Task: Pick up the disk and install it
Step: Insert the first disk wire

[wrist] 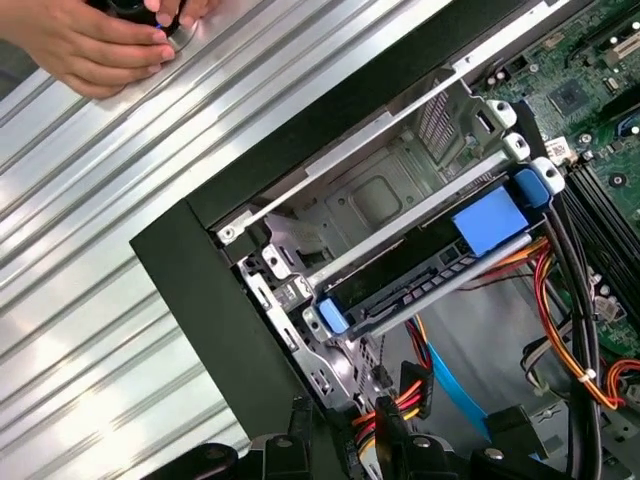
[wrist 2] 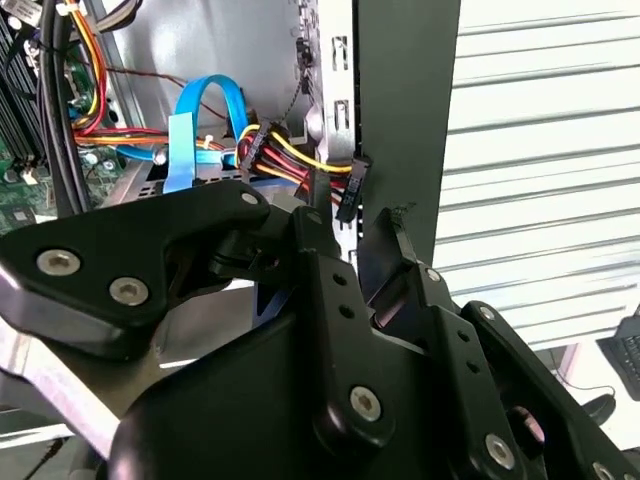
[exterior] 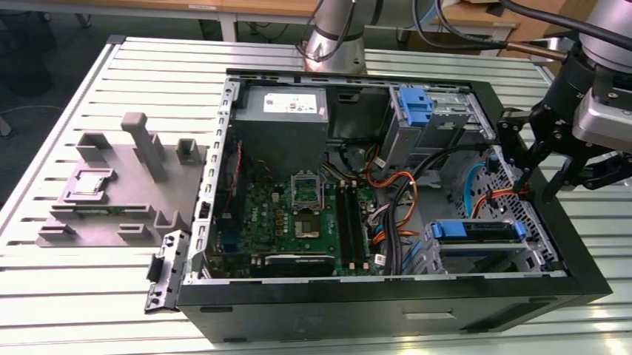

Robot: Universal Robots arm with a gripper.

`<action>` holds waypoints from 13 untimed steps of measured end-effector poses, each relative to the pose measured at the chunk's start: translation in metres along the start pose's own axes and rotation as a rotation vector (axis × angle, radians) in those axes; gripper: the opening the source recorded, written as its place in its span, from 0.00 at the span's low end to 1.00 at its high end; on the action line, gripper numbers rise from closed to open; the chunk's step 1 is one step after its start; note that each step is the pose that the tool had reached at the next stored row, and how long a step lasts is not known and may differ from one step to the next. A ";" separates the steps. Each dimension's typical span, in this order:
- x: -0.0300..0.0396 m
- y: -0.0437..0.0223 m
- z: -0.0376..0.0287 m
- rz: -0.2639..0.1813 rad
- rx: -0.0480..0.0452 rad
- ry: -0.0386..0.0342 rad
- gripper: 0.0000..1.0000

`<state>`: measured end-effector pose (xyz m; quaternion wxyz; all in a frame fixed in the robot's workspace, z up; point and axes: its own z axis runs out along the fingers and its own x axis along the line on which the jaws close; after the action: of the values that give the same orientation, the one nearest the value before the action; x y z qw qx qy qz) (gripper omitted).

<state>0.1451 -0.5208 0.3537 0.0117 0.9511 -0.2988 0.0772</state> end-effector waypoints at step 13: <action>-0.0015 -0.0032 0.0015 -0.080 0.0120 0.0025 0.38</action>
<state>0.1458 -0.5174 0.3521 0.0094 0.9623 -0.2600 0.0796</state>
